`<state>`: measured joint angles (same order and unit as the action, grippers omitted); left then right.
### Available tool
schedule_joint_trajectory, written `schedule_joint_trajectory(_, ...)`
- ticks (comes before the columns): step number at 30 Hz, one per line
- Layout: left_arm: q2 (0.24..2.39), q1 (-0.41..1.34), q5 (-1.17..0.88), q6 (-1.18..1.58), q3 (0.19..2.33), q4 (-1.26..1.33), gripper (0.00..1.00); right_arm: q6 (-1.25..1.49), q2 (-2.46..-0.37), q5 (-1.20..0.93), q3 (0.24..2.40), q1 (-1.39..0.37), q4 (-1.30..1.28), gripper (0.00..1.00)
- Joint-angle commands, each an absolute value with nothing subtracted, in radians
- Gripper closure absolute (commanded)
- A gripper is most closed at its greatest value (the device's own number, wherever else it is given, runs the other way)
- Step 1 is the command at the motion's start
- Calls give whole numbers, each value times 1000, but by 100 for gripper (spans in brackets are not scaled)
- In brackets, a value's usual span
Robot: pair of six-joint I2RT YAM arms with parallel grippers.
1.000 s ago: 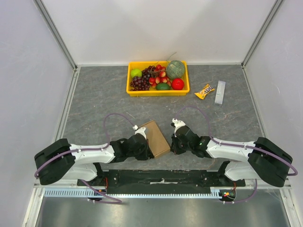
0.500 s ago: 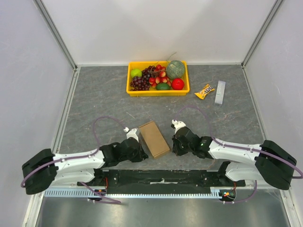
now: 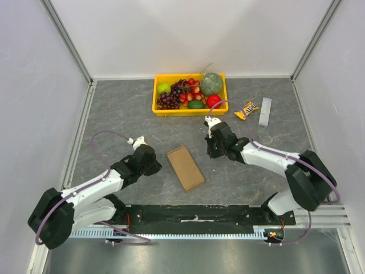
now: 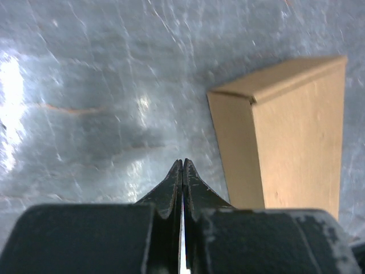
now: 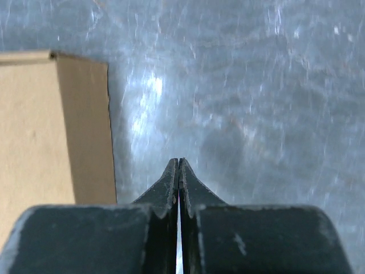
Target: Fold the paper box
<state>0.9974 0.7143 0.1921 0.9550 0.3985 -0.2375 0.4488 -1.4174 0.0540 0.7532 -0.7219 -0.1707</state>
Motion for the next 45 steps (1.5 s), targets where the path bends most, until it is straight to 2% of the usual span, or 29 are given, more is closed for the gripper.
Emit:
schedule_joint_trajectory(1, 1100, 618, 131, 802, 480, -160, 98, 275, -1580, -173, 897, -670, -112, 98)
schedule_joint_trajectory(7, 1225, 609, 69, 772, 555, -103, 98, 273, -1776, -236, 1026, -670, -129, 99)
schedule_joint_trajectory(14, 1337, 607, 63, 739, 612, -95, 98, 322, -1856, -299, 1052, -670, -91, 100)
schedule_joint_trajectory(32, 1511, 609, 5, 719, 684, -11, 98, 382, -1876, -334, 1046, -742, -52, 100)
schedule_joint_trajectory(45, 1620, 627, -150, 655, 738, 98, 98, 420, -1801, -266, 982, -775, -57, 100)
